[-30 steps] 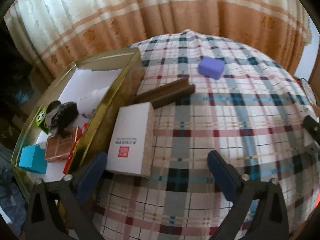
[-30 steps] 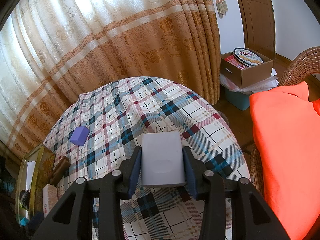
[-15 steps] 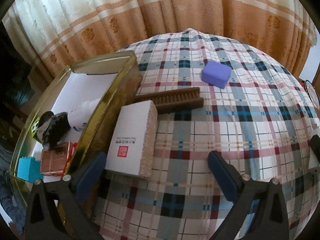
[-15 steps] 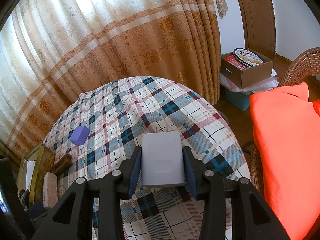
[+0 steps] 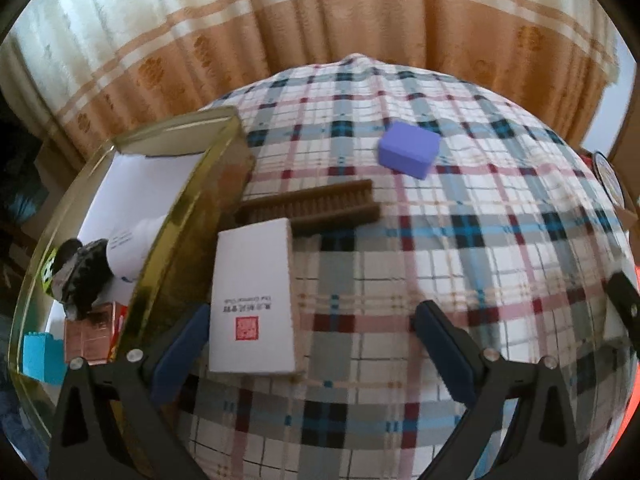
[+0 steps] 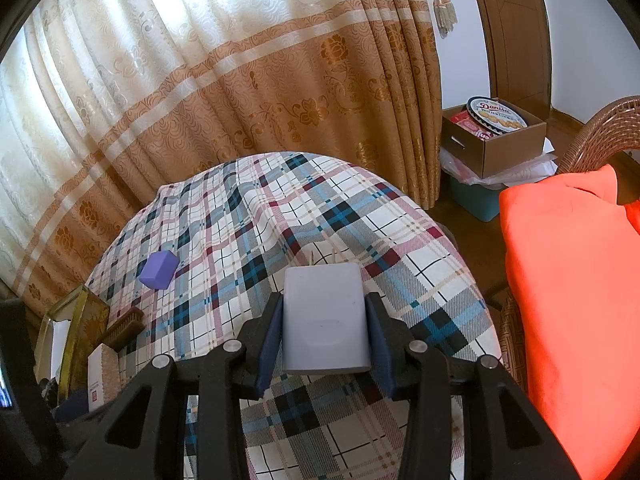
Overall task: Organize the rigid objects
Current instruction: 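Move the left gripper to the white red-seal box while the right gripper holds the charger, then close the left gripper on the white red-seal box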
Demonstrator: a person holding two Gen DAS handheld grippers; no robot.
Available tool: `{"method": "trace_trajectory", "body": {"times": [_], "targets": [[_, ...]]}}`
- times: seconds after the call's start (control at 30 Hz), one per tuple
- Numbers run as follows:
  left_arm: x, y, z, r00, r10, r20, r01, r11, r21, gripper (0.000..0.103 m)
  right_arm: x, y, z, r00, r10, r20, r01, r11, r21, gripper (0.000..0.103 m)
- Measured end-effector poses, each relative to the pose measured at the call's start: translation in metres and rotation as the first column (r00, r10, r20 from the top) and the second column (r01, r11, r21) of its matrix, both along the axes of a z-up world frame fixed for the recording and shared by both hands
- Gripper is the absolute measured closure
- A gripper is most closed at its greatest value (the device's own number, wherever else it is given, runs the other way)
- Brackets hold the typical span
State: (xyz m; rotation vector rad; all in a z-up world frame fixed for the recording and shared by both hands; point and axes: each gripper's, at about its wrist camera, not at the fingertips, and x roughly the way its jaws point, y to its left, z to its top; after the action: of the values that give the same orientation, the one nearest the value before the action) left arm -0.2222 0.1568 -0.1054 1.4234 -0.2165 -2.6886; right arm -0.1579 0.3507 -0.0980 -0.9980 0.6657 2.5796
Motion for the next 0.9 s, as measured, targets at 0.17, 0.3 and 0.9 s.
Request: {"method": "trace_trajectory", "body": {"times": [0.17, 0.3, 0.9], "targets": [[0.010, 0.012, 0.004, 0.997, -0.077, -0.004, 0.077, 0.997, 0.005, 0.021, 0.000, 0.000, 0.000, 1.000, 0.000, 0.000, 0.000, 1.000, 0.000, 0.059], [0.003, 0.011, 0.004, 0.998, -0.062, 0.006, 0.062, 0.998, 0.000, 0.010, 0.000, 0.001, 0.000, 1.000, 0.000, 0.000, 0.000, 1.000, 0.000, 0.059], [-0.002, -0.005, -0.003, 0.996, -0.058, -0.067, 0.070, 0.980, 0.186, 0.060, -0.001, -0.002, 0.000, 1.000, 0.001, 0.011, -0.001, 1.000, 0.027, 0.059]]}}
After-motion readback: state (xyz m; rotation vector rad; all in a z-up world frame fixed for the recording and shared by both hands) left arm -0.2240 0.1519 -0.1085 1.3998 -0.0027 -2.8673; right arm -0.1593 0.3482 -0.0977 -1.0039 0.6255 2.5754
